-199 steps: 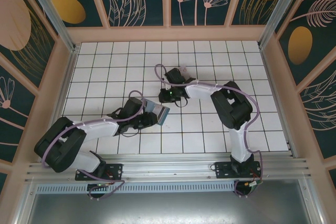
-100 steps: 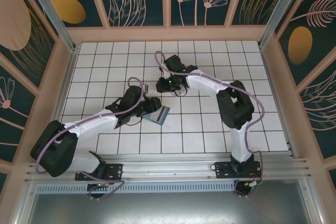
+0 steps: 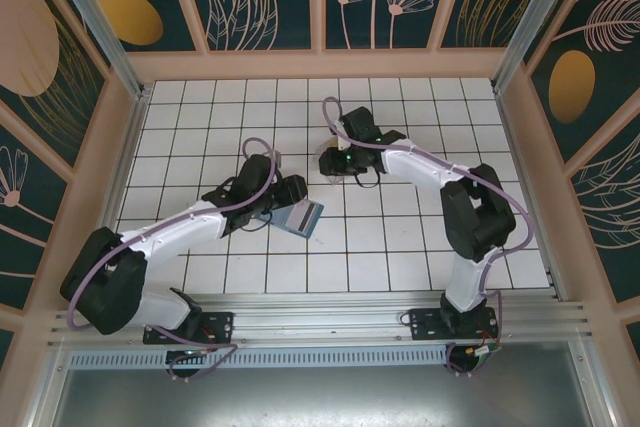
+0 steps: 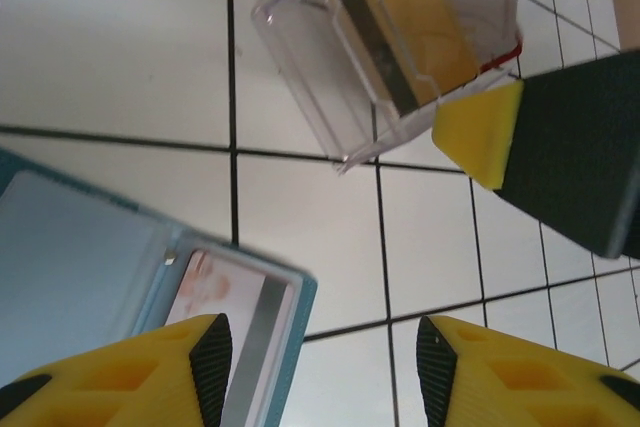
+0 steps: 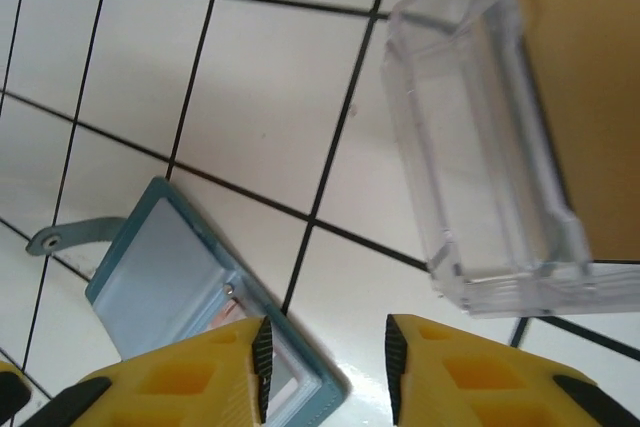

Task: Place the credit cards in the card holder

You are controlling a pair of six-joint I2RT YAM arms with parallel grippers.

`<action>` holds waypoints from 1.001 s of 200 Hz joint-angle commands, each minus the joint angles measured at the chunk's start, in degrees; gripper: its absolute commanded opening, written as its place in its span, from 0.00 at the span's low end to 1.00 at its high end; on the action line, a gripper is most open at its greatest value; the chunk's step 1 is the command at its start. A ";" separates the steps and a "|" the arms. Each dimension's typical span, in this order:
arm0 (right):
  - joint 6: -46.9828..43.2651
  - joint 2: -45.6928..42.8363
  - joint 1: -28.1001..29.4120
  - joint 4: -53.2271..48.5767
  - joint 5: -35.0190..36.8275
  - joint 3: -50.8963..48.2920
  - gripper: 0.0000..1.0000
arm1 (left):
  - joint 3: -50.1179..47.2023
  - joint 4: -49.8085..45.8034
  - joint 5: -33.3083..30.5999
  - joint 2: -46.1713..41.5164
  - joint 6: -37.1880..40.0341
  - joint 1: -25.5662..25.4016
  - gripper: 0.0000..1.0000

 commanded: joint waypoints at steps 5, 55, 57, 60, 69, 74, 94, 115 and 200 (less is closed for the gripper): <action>-2.17 -5.69 -1.05 3.31 3.21 -1.76 0.41 | 4.02 -1.04 -2.40 3.95 1.67 -0.17 0.54; -4.24 -9.73 -7.63 4.30 5.01 -4.38 0.47 | 12.08 0.42 -1.19 13.16 2.55 0.47 0.55; -4.36 -9.66 -7.78 4.32 5.28 -4.36 0.47 | 12.58 0.51 -0.97 13.58 2.58 0.62 0.55; -4.54 -9.65 -7.91 4.25 5.63 -4.31 0.48 | 13.24 0.72 -0.64 14.26 2.59 0.79 0.55; -4.87 -9.44 -8.24 4.29 6.90 -4.19 0.48 | 15.11 0.80 0.32 16.24 2.61 1.10 0.56; -4.96 -9.42 -8.35 4.51 7.48 -4.18 0.49 | 16.22 0.74 1.01 17.23 2.72 1.33 0.55; -5.18 -8.44 -9.01 4.61 8.69 -3.63 0.51 | 20.03 0.50 2.65 21.90 3.44 2.14 0.56; -5.81 -6.59 -10.00 4.06 9.17 -2.05 0.52 | 22.52 0.08 3.14 24.78 4.21 3.07 0.55; -8.02 4.91 -11.71 1.63 4.77 10.24 0.44 | 27.64 1.49 5.29 33.57 4.05 4.98 0.55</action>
